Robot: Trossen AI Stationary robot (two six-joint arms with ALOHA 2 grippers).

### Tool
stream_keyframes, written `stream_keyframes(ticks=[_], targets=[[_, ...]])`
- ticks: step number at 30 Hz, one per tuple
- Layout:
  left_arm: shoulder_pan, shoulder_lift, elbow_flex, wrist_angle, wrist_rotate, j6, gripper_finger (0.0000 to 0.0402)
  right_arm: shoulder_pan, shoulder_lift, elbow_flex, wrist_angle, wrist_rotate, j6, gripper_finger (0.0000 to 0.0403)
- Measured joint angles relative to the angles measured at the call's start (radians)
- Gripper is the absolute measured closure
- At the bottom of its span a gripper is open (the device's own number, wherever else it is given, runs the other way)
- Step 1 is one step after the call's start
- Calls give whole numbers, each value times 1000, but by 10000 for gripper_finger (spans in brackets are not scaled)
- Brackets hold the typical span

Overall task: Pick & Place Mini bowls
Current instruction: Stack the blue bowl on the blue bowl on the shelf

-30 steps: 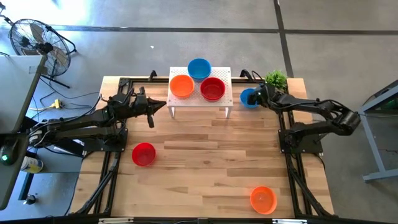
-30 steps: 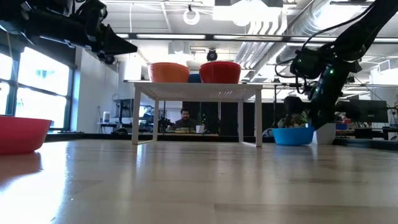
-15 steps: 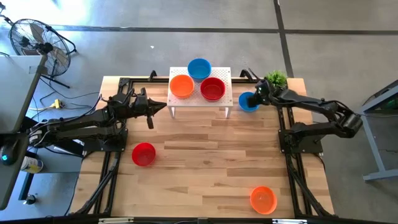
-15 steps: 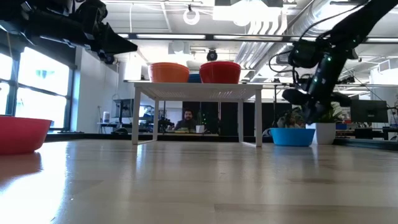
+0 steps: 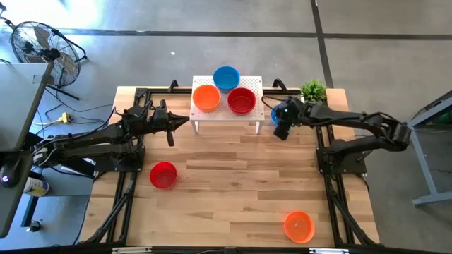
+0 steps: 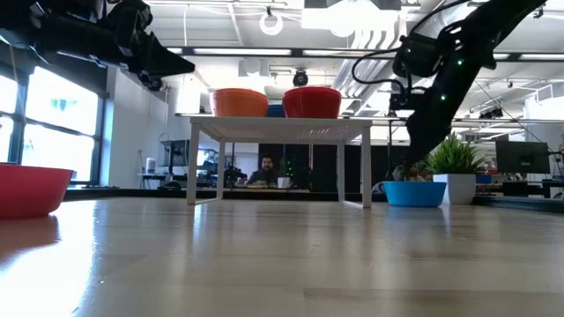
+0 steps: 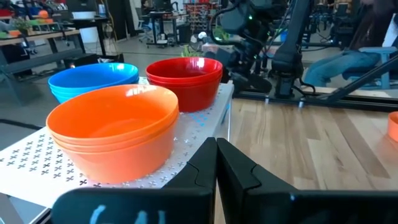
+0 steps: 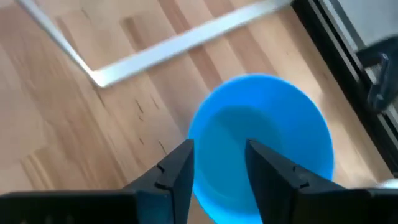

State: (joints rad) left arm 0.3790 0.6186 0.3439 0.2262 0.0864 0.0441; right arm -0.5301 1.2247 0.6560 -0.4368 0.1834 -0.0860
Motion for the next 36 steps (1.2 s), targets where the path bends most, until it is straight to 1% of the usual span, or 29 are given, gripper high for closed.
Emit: stream_keyframes(ticks=[6,11,14,17,20,22,23,25,26,28,31,36], targets=[[0,0,0,-5,-3,3,401,22,72,-5,45,6,57,283],[0,0,0,-11,-3,3,401,22,167,-5,61,80,89,285],[0,0,0,-13,-3,3,401,22,210,-5,71,90,106,287],[0,0,0,-18,-3,3,401,22,241,-5,69,73,114,307],[0,0,0,-18,-3,3,401,27,250,-5,67,75,116,352],[0,0,0,-19,-3,3,401,35,238,-5,59,102,114,387],[0,0,0,-19,-2,3,401,42,227,-5,49,117,111,394],[0,0,0,-19,-2,3,401,53,197,-2,18,122,114,391],[0,0,0,-20,-2,3,401,57,178,2,-10,107,122,389],[0,0,0,-19,-2,3,401,72,128,11,-83,77,147,396],[0,0,0,-19,-2,3,401,105,41,39,-192,73,190,398],[0,0,0,-19,-15,3,401,128,-83,163,-281,82,263,400]])
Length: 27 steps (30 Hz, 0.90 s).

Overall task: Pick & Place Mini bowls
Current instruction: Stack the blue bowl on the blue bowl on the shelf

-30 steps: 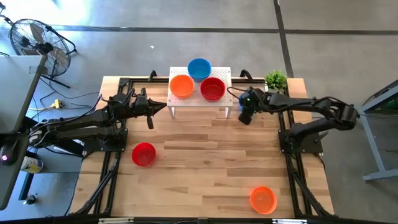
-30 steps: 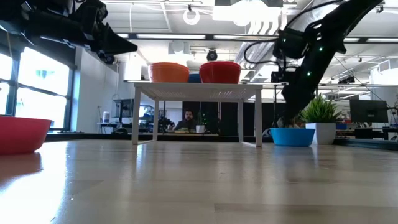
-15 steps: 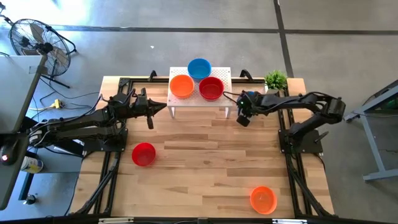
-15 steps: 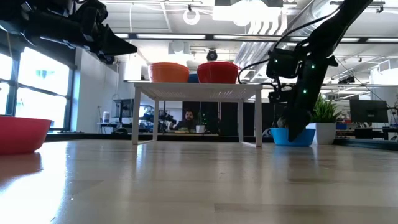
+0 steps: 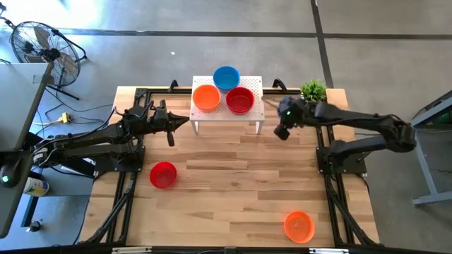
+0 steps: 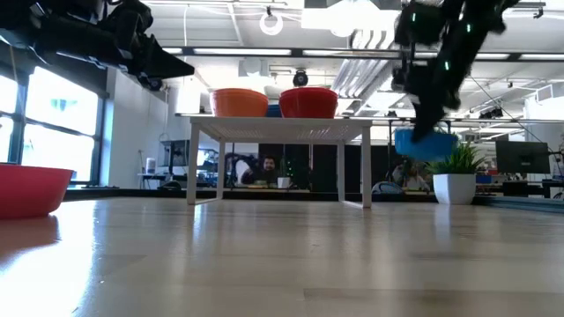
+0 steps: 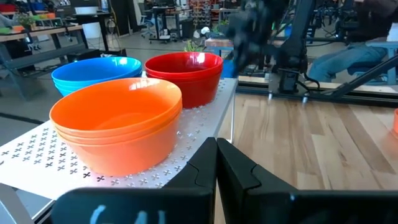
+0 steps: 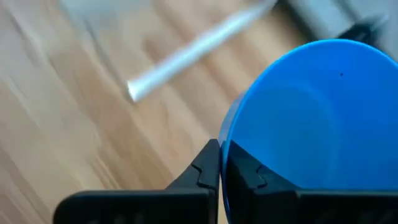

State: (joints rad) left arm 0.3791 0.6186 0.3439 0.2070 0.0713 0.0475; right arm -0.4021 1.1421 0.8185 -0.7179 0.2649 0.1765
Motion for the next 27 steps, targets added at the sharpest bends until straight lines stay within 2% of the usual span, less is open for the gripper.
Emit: stream_keyframes(ticks=[4,7,11,17,21,27], targets=[[0,0,0,0,-3,0,401,3,-13,183,-10,43,-29,400],[0,0,0,1,-3,0,401,-14,46,358,-7,69,-108,401],[0,0,0,3,-3,4,401,-49,209,594,-10,50,-243,401],[0,0,0,0,-4,4,401,-84,518,952,-54,-113,-442,401],[0,0,0,-1,-4,8,401,-91,698,1177,-133,-174,-553,402],[0,0,0,-1,-4,8,401,-92,907,1419,-270,-219,-652,402]])
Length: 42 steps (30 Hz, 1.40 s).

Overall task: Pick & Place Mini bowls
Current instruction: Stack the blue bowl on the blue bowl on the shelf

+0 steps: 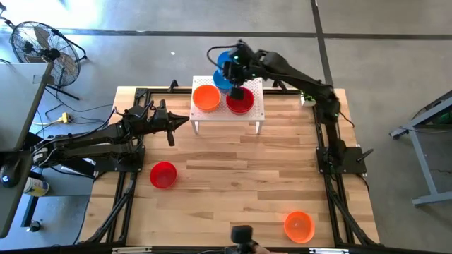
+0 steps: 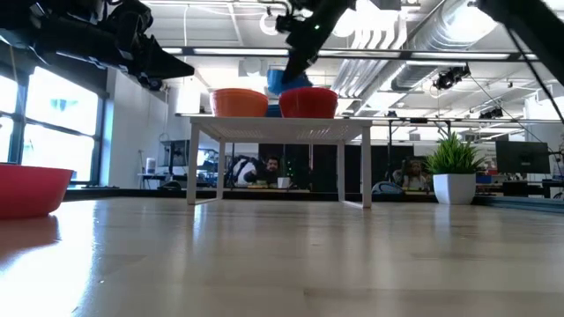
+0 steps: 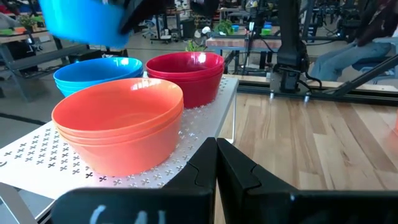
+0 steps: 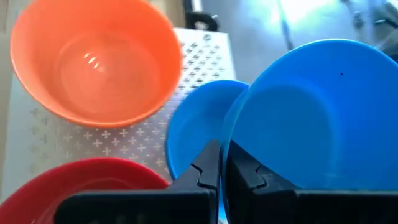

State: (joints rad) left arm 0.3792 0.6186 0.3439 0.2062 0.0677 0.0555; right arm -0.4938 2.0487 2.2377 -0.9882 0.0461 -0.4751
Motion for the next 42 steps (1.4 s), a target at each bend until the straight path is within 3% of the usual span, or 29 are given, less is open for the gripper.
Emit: stream_keyframes(ticks=[7,20,33,42], targets=[[0,0,0,-4,0,0,401,1,90,68,-55,-9,-51,402],[0,0,0,-4,0,0,401,1,100,54,-90,7,-84,400],[0,0,0,-7,0,0,401,2,100,54,-74,10,-79,326],[0,0,0,-15,0,1,401,37,53,54,-50,9,-68,314]])
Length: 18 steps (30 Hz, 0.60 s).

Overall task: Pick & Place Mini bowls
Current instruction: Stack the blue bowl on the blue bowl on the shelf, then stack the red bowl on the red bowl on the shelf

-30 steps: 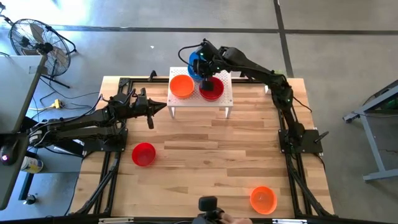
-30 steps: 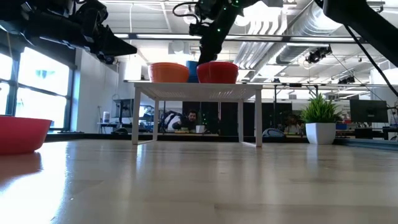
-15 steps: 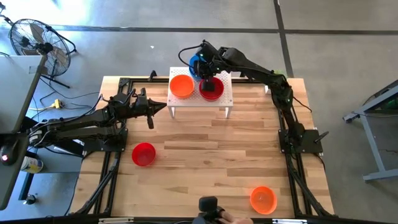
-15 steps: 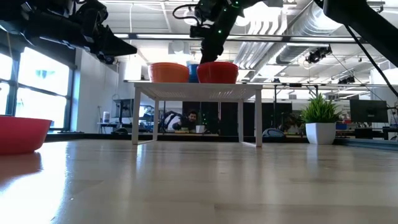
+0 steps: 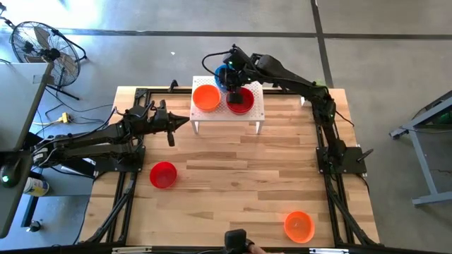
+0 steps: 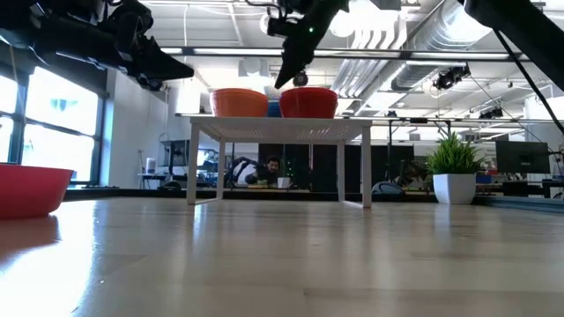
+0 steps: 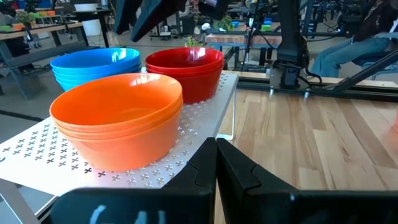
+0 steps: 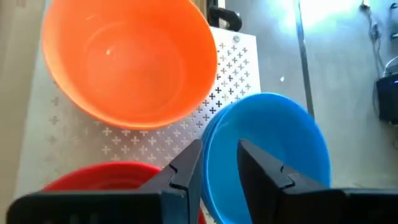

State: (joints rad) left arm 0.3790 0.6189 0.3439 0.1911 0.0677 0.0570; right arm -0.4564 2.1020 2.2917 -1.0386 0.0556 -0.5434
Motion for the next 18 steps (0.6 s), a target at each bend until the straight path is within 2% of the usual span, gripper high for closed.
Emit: stream_keyframes(ticks=[6,10,12,15,18], targets=[[0,0,1,-1,1,7,401,-1,-12,0,-40,-2,24,323],[0,0,1,-6,1,9,401,-1,-23,0,-42,-13,31,367],[0,0,1,-12,1,9,401,-1,-25,0,-59,-61,28,392],[0,0,1,-29,2,10,401,0,-34,0,-72,-194,18,396],[0,0,1,-54,13,17,401,21,-67,-8,-63,-226,15,401]])
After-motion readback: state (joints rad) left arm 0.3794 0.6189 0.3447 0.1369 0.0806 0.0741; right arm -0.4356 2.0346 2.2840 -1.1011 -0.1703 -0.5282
